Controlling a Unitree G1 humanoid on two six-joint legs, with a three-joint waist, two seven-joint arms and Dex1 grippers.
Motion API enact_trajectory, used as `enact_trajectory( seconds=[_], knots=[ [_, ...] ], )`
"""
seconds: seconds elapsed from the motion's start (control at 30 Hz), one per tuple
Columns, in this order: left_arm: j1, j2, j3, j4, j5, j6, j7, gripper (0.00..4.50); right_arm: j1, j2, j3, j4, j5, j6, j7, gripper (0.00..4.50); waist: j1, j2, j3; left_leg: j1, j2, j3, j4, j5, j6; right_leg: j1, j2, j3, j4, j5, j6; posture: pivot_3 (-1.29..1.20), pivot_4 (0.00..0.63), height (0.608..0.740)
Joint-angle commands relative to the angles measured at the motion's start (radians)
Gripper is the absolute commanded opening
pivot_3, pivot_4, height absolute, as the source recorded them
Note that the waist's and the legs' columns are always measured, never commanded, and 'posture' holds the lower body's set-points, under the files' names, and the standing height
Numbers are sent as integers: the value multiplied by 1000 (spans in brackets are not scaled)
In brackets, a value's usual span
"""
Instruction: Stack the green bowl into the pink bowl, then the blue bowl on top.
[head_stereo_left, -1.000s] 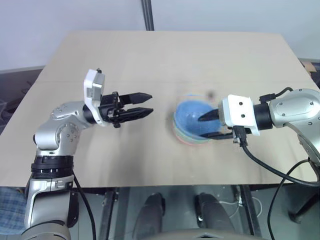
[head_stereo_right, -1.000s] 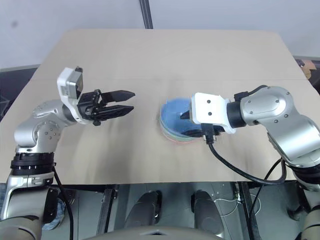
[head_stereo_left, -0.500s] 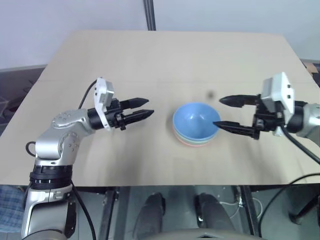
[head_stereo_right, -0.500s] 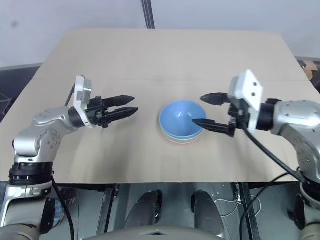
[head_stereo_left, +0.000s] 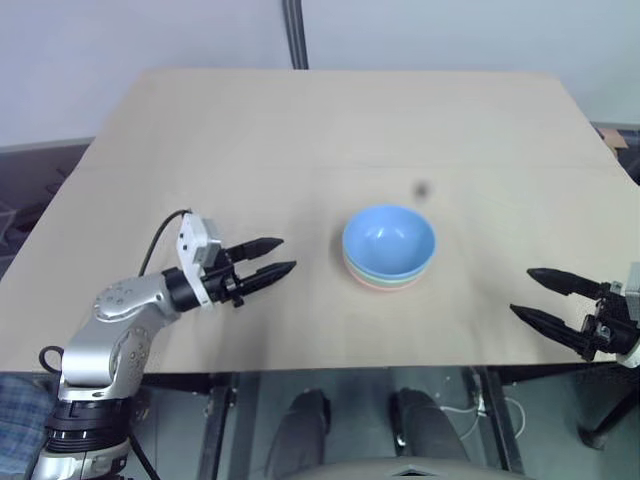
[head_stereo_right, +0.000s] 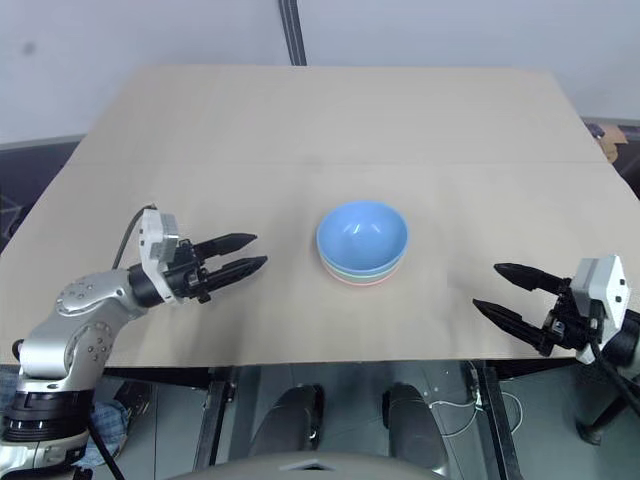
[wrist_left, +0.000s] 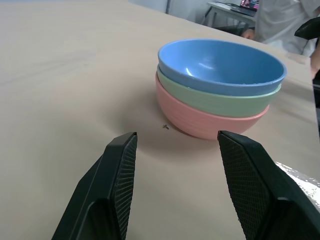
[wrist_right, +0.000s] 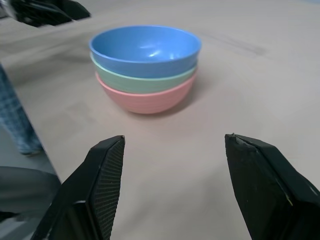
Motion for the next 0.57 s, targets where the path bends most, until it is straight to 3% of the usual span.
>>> enact_trajectory(
  seconds=[0.03,0.57],
  knots=[
    [15,6,37,-43,-8,-36,4,2729,12,-11,-13,15,1,-71,6,3338,0,0,0,0,0,0,0,0,0,0,0,0,0,-1,1,0,150,740],
    [15,10,41,-31,-12,-93,-9,2729,11,-55,-18,72,38,-150,21,3338,1,0,0,0,0,0,0,0,0,1,0,0,-1,1,-1,0,150,740]
  ],
)
